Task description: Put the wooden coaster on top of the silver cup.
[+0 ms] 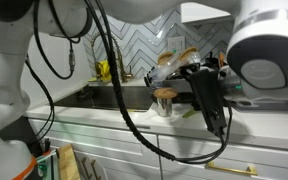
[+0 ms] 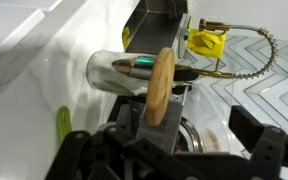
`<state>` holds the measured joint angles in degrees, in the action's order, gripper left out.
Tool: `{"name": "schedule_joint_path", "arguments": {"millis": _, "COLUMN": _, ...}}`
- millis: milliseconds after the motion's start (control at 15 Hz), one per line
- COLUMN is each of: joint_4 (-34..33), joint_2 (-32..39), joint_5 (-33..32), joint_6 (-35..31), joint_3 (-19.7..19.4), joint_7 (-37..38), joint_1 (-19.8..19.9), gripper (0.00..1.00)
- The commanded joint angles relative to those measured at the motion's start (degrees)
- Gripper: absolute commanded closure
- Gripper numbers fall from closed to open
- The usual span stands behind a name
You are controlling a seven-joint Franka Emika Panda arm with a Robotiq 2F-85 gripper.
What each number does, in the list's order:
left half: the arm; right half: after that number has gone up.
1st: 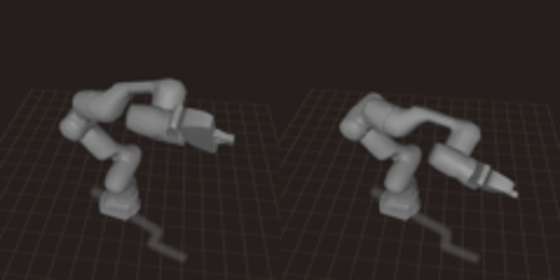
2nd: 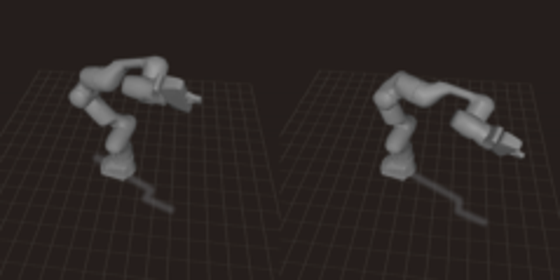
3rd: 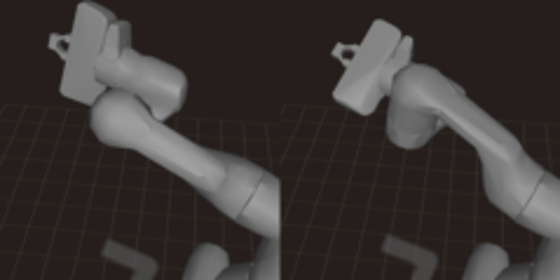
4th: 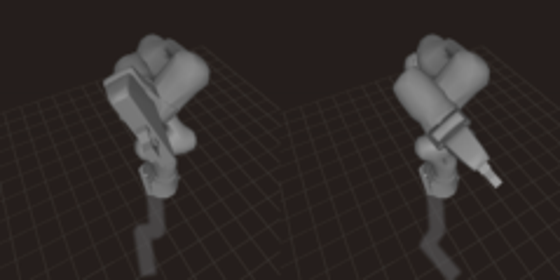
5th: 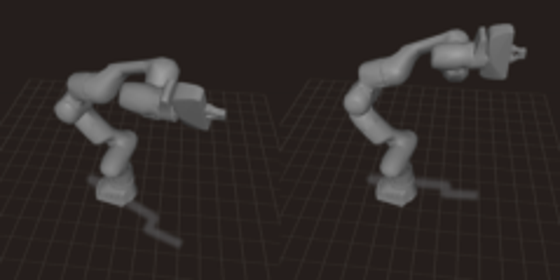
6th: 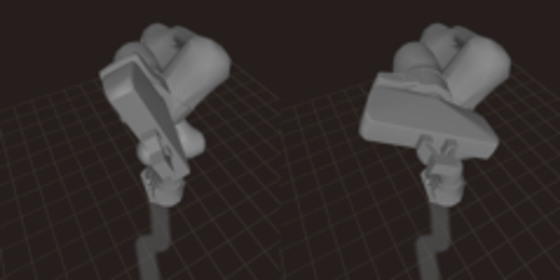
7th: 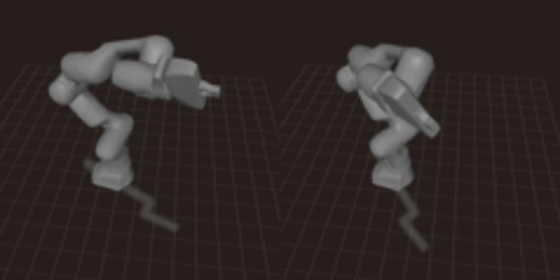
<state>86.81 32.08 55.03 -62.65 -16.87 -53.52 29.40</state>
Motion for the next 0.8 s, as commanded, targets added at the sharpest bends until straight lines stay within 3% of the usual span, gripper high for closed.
{"name": "schedule_joint_path", "arguments": {"millis": 0, "joint_4": 1.2, "joint_2": -8.3, "joint_5": -9.1, "joint_6": -1.8, "joint_3": -0.9, "joint_7": 3.0, "joint_1": -2.4, "gripper": 0.00}}
{"name": "schedule_joint_path", "arguments": {"millis": 733, "joint_4": 0.8, "joint_2": -22.8, "joint_5": -37.7, "joint_6": -8.7, "joint_3": 3.0, "joint_7": 11.4, "joint_1": -10.7, "gripper": 0.00}}
